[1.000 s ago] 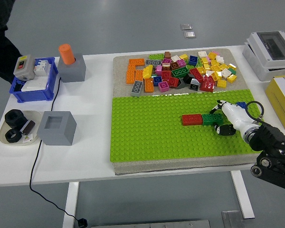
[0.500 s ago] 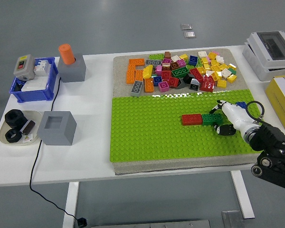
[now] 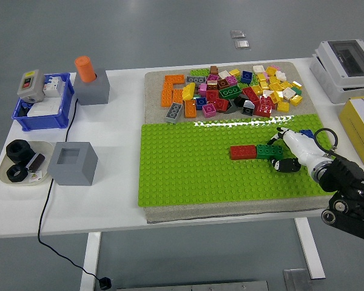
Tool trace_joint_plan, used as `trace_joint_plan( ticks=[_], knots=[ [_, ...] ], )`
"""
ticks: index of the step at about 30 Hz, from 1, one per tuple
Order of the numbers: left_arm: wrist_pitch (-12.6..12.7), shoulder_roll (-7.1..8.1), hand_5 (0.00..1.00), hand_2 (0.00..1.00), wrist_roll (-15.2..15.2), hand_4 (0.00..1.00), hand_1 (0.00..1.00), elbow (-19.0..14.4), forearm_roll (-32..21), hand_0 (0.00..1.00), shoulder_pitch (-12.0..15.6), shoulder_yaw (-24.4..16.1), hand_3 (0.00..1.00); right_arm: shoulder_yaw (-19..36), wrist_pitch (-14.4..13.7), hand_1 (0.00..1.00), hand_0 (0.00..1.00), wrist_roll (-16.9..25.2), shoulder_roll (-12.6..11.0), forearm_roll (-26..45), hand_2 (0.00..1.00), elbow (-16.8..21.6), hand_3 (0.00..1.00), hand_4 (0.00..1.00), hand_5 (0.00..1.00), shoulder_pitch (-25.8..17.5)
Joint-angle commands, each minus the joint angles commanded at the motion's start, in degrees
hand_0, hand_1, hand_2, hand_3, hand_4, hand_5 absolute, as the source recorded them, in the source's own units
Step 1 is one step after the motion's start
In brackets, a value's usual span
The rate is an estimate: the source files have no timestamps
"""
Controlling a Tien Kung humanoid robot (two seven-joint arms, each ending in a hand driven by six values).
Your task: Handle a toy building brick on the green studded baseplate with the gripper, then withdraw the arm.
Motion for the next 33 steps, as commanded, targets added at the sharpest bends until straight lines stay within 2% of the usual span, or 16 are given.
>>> trace_joint_plan(
  ticks=[4, 5, 18, 21, 24, 27, 28, 29, 33],
  knots=[
    [0.0, -0.01, 0.611, 0.839, 0.0, 0.951, 0.843, 0.0, 0.0, 0.811, 0.0, 0.0, 0.881, 0.0, 0.1, 0.966, 0.996, 0.1, 0.0, 0.2, 0.998, 0.1, 0.695, 0.658, 0.118, 0.1],
    [0.0, -0.01, 0.609, 0.837, 0.0, 0.949, 0.842, 0.0, 0.0, 0.811, 0.0, 0.0, 0.878, 0.0, 0.1, 0.966, 0.998, 0.1, 0.0, 0.2, 0.998, 0.1, 0.708, 0.723, 0.148, 0.1],
    [-0.1, -0.01, 0.606, 0.835, -0.1, 0.944, 0.841, 0.0, -0.2, 0.811, -0.1, 0.2, 0.873, 0.1, 0.0, 0.964, 0.998, 0.4, -0.7, 0.6, 0.998, 0.8, 0.715, 0.738, 0.152, 0.3],
    [-0.1, 0.03, 0.606, 0.835, -0.1, 0.944, 0.841, 0.0, -0.3, 0.811, -0.1, 0.2, 0.873, 1.3, 0.0, 0.964, 0.998, 0.7, -2.4, 1.8, 0.998, 3.5, 0.715, 0.738, 0.152, -0.3],
    [-0.1, 0.05, 0.605, 0.834, -0.1, 0.942, 0.842, 0.0, -0.3, 0.811, 0.0, 0.2, 0.871, 4.6, -0.2, 0.963, 0.998, 1.0, -5.7, 2.6, 0.998, 7.7, 0.711, 0.735, 0.172, -2.2],
    [-0.1, 0.04, 0.605, 0.834, -0.1, 0.942, 0.842, 0.0, -0.4, 0.811, 0.1, 0.3, 0.871, 6.4, -0.5, 0.963, 0.998, 0.9, -7.8, 1.9, 0.998, 11.2, 0.711, 0.735, 0.172, -3.6],
    [-0.1, 0.03, 0.605, 0.834, -0.1, 0.942, 0.842, 0.0, -0.4, 0.811, 0.2, 0.3, 0.871, 6.6, -0.6, 0.963, 0.998, 0.9, -8.2, 1.6, 0.998, 12.2, 0.711, 0.735, 0.172, -3.9],
    [-0.1, 0.02, 0.605, 0.833, -0.1, 0.941, 0.842, 0.0, -0.4, 0.81, 0.1, 0.3, 0.87, 6.7, -0.6, 0.962, 0.998, 0.9, -8.5, 1.2, 0.998, 13.1, 0.692, 0.719, 0.258, -4.1],
    [-0.1, -0.02, 0.605, 0.833, -0.1, 0.941, 0.842, 0.0, -0.4, 0.81, 0.1, 0.3, 0.87, 6.4, -0.8, 0.962, 0.998, 1.3, -8.5, 1.0, 0.998, 14.8, 0.692, 0.719, 0.258, -4.5]
  ],
)
